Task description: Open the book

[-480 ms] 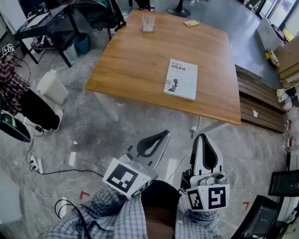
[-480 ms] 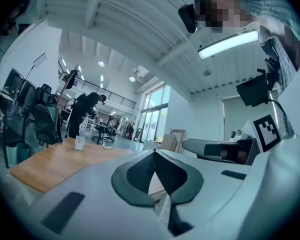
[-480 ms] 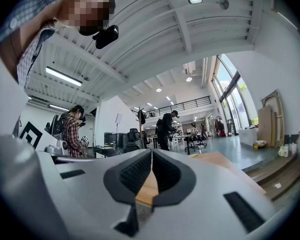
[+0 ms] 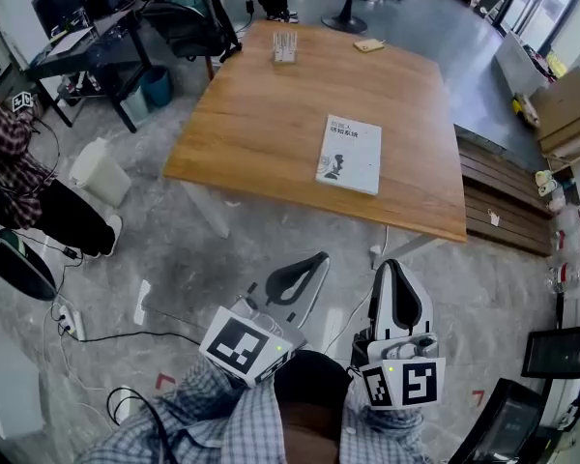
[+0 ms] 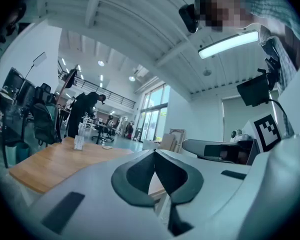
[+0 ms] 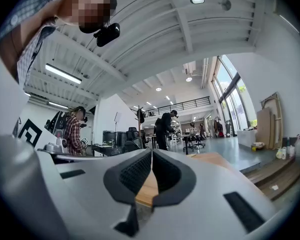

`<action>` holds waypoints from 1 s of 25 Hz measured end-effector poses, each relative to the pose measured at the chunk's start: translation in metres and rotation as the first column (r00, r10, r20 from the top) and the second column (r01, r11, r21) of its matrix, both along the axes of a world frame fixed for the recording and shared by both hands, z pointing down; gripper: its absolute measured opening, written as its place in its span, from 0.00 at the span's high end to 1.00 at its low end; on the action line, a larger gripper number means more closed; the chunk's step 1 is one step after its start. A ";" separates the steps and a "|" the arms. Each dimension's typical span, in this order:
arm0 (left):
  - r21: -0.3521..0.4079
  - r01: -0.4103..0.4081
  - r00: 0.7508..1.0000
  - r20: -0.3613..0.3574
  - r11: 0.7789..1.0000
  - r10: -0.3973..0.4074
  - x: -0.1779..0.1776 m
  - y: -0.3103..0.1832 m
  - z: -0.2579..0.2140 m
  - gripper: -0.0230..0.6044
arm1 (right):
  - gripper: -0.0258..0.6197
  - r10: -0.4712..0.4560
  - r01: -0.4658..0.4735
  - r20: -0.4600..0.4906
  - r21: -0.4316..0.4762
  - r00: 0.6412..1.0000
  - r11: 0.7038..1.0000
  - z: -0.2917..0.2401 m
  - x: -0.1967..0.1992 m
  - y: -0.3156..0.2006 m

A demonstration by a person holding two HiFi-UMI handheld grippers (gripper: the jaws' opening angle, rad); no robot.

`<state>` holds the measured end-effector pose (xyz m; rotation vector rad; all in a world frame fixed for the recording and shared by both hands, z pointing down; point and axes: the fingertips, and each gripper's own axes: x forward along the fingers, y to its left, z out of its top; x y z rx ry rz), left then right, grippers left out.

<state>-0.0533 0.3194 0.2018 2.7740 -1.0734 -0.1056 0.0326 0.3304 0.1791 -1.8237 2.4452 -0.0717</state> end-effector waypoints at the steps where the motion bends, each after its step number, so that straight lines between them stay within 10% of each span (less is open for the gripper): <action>1: -0.001 -0.002 1.000 -0.001 1.000 0.002 -0.001 0.000 -0.001 0.96 | 0.92 0.003 -0.003 -0.002 0.000 1.000 1.000 0.000 -0.001 0.000; 25: 0.018 -0.043 0.999 0.001 0.999 0.043 -0.062 -0.001 0.001 0.96 | 0.92 0.098 -0.098 0.005 -0.004 0.995 0.995 0.002 -0.045 0.008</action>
